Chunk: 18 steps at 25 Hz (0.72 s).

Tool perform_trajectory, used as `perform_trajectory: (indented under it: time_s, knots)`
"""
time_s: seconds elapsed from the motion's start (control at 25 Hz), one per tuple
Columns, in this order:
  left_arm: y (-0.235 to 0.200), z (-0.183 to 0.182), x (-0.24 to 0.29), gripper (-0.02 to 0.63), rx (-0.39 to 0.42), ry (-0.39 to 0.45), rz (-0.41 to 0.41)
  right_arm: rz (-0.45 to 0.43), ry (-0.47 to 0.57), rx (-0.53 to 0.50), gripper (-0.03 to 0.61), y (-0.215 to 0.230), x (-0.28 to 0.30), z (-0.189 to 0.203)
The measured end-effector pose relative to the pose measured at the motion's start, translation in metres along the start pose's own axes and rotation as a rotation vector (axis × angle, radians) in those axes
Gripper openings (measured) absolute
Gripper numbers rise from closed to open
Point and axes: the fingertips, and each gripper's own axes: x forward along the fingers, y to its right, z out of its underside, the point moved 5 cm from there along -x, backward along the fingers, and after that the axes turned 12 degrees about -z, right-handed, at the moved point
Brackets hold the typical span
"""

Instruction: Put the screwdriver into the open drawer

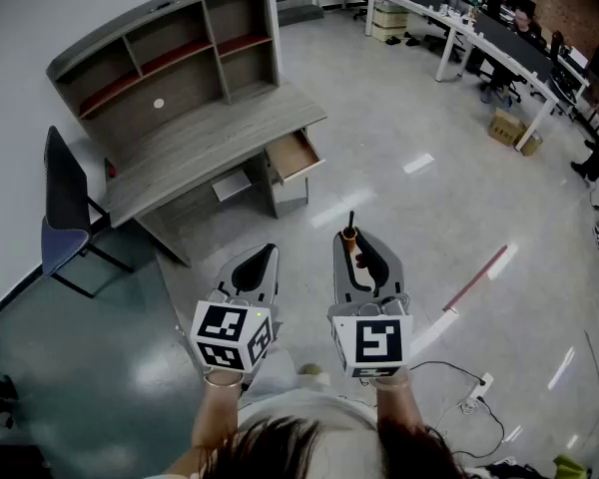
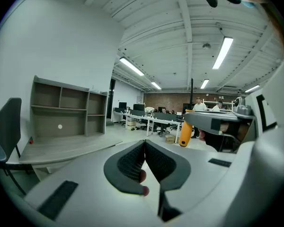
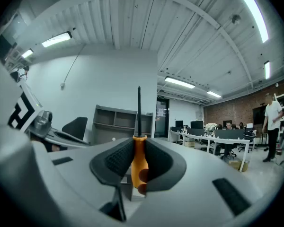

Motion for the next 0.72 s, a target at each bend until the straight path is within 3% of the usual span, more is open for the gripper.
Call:
perform_trajectory:
  time_s: [0.72]
  knots:
    - [0.004,-0.007,0.048,0.017,0.005,0.000,0.030,0.022,0.013,0.002,0.086,0.034,0.028,0.014]
